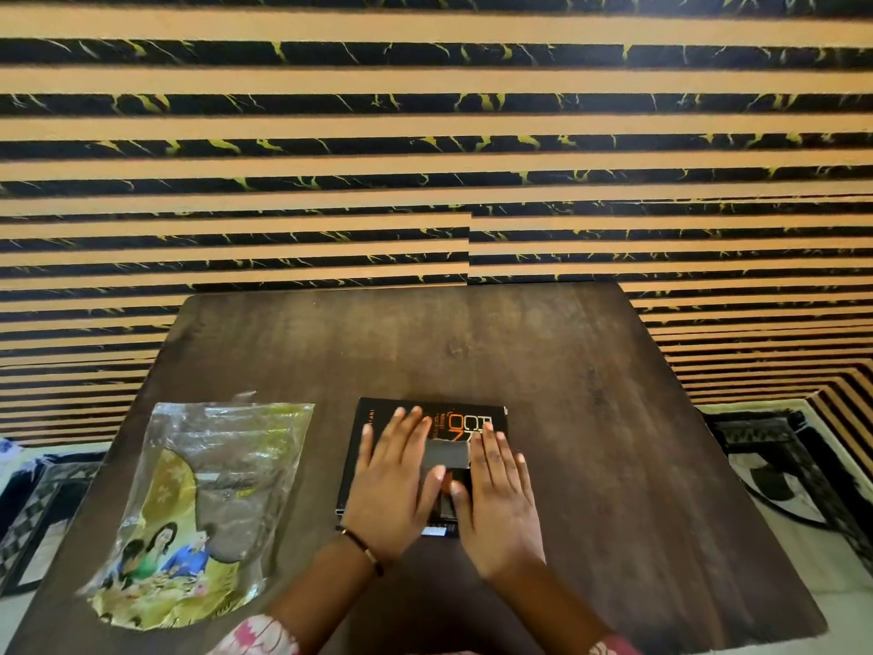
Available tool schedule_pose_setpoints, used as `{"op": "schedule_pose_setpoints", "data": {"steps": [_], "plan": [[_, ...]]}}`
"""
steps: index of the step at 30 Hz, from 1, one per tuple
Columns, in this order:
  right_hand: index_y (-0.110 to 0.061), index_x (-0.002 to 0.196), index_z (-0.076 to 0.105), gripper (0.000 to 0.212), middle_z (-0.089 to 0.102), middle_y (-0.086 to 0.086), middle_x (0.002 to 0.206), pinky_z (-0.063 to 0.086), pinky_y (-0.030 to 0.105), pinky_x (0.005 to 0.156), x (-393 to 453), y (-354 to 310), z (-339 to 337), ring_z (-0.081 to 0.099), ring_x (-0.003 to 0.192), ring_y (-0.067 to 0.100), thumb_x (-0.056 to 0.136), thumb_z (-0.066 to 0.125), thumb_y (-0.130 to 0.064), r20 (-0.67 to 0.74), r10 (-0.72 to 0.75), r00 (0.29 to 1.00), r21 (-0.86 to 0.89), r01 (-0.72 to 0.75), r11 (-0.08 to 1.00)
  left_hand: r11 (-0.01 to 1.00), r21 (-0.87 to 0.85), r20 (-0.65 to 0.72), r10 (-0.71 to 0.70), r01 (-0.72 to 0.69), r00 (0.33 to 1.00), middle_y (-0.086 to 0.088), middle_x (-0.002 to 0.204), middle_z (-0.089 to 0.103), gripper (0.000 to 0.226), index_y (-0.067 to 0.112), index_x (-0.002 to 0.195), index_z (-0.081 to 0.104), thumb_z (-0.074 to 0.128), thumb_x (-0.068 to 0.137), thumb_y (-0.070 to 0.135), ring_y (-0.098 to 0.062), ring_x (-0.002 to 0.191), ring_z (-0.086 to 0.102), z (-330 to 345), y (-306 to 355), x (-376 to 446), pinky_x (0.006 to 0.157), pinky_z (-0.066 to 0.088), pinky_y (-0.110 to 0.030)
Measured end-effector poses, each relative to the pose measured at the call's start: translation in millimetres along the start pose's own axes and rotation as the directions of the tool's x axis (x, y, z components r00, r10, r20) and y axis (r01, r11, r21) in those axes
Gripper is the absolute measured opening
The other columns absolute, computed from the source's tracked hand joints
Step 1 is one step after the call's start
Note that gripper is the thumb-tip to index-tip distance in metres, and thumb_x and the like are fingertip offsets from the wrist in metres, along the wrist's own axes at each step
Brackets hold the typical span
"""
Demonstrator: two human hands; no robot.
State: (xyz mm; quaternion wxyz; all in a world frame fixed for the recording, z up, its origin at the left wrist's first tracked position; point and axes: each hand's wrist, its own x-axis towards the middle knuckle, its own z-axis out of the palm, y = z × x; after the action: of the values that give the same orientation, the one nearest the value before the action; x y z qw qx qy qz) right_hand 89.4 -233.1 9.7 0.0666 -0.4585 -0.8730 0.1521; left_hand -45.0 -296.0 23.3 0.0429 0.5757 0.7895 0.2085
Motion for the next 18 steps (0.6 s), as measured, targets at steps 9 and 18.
{"op": "schedule_pose_setpoints", "data": {"steps": [9,18], "plan": [[-0.008,0.136,0.041,0.073,0.047,0.011,0.141,0.002,0.034,0.111,26,0,-1,0.042,0.132,0.024,0.093,0.001,-0.051,0.084,-0.012,0.996,-0.154,0.025,0.988,0.975,0.185,0.073,-0.14,0.124,0.988,-0.008,0.148,0.037,0.06,0.014,0.138,0.035,0.03,0.087,0.046,-0.024,0.137,0.034,11,-27,-4,0.111,0.011,-0.042],[-0.01,0.138,0.037,0.068,0.044,0.007,0.144,0.013,0.034,0.111,121,12,-4,0.037,0.135,0.02,0.094,0.006,-0.051,0.013,-0.085,0.996,-0.161,0.086,0.983,0.968,0.186,0.062,-0.183,0.169,0.981,-0.006,0.145,0.042,0.059,0.015,0.136,0.038,0.031,0.087,0.047,-0.023,0.135,0.038,20,-45,85,0.106,0.031,-0.047]]}}
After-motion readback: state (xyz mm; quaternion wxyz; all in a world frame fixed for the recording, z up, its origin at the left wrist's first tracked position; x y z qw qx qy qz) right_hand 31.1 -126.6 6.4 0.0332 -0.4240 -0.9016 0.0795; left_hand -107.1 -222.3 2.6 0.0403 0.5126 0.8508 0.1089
